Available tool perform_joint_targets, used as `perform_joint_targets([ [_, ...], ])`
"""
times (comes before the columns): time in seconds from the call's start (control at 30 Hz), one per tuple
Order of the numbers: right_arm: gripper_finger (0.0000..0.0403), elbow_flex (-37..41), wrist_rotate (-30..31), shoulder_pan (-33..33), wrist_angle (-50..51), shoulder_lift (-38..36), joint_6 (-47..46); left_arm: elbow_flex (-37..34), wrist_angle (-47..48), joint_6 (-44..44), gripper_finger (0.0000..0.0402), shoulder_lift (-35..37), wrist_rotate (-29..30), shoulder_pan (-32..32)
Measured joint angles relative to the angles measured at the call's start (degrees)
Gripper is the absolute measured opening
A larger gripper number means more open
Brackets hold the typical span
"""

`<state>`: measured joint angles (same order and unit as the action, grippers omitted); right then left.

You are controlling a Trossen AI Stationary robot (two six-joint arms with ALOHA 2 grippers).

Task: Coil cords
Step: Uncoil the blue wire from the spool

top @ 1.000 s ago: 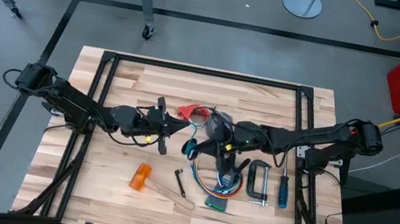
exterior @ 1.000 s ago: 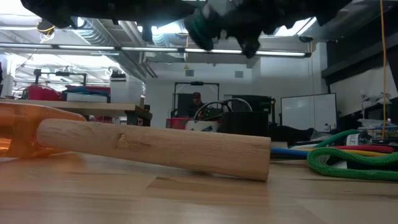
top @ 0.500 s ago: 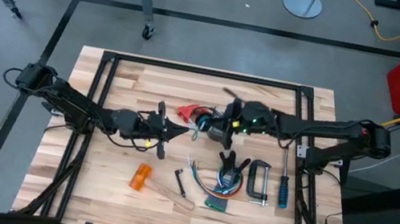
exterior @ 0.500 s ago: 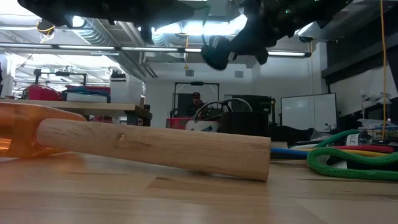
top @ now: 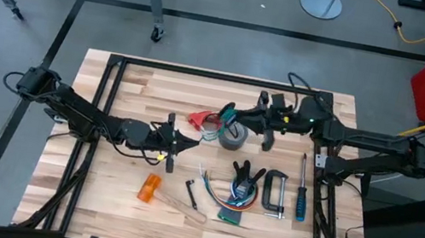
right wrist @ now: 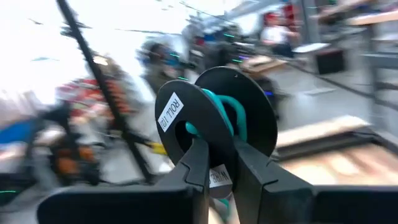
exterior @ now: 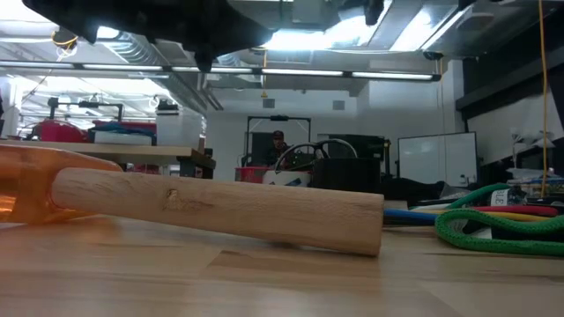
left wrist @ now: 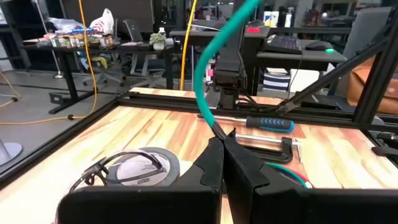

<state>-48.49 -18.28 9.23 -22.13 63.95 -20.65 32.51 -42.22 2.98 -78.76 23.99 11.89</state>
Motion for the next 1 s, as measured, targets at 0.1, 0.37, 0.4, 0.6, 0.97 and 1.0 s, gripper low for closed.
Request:
perform_joint_targets([
  [0.1, 0.0043, 0.00, -2.62, -1.94, -1.51, 0.31, -2.13, 0.00, -0.23, 0.02, 0.0000, 0.00, 0.00, -0.74],
  [0.37, 0.0043, 0.00, -3.85, -10.07, -0.24, 4.00, -2.27, 0.00, -0.44, 0.05, 0.0000, 0.00, 0.00, -3.98],
  [0.4, 0.0043, 0.00, -3.87, -11.25, -0.18, 4.77, -2.27, 0.00, -0.46, 0.05, 0.0000, 0.00, 0.01, -4.40],
  [0.6, 0.0043, 0.02, -3.78, -16.93, 0.17, 10.12, -2.23, 0.00, -1.27, 0.74, 0.0000, 0.00, -0.06, -7.45],
  [0.97, 0.0044, 0.02, -2.03, -21.67, 9.31, 18.80, -2.25, 0.00, -7.60, 1.33, 0.0000, 0.00, 0.13, -11.65],
  [1.0, 0.0044, 0.02, -1.15, -21.64, 10.92, 19.28, -2.25, 0.00, -7.99, 1.33, 0.0000, 0.00, 0.14, -11.88],
])
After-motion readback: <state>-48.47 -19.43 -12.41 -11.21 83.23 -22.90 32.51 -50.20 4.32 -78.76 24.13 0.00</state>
